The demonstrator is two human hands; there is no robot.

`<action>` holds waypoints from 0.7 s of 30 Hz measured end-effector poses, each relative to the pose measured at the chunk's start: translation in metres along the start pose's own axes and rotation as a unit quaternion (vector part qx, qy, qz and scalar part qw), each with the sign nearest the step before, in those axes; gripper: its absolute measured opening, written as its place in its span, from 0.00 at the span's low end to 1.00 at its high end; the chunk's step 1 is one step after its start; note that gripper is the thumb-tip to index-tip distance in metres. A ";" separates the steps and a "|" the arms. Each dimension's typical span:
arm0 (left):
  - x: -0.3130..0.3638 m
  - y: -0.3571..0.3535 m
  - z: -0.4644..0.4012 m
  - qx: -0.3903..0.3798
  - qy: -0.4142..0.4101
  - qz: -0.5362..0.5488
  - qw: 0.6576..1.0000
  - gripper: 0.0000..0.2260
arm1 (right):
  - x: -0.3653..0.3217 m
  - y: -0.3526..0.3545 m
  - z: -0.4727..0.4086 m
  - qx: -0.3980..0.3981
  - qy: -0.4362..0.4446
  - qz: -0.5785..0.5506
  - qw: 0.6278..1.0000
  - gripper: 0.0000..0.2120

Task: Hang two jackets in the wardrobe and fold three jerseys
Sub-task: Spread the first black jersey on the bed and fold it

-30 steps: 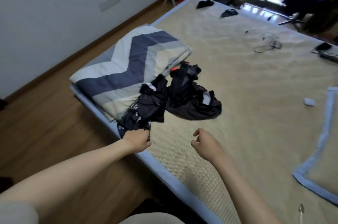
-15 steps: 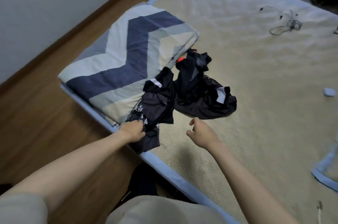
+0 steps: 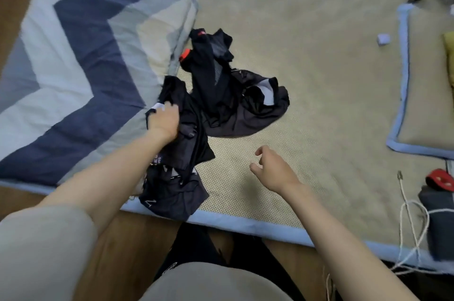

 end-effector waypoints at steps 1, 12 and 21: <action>-0.007 0.002 -0.013 0.005 0.016 -0.020 1.000 0.25 | 0.009 -0.005 0.000 -0.003 -0.012 -0.001 1.000 0.22; -0.057 -0.031 -0.032 0.007 0.019 0.215 0.976 0.17 | 0.070 -0.057 0.019 -0.065 -0.073 -0.024 0.995 0.21; 0.018 0.195 0.077 0.013 -0.113 0.548 0.829 0.18 | -0.016 0.047 0.030 0.036 0.116 -0.077 0.990 0.21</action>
Point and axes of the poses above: each hand's wrist, its own z-axis away from the middle knuckle, its own y-axis out of the back of the hand, x = y × z, the point moved 2 cm from there along -z, towards the middle knuckle, and after that the axes turned 1 degree about -z, right-handed, at the moved point
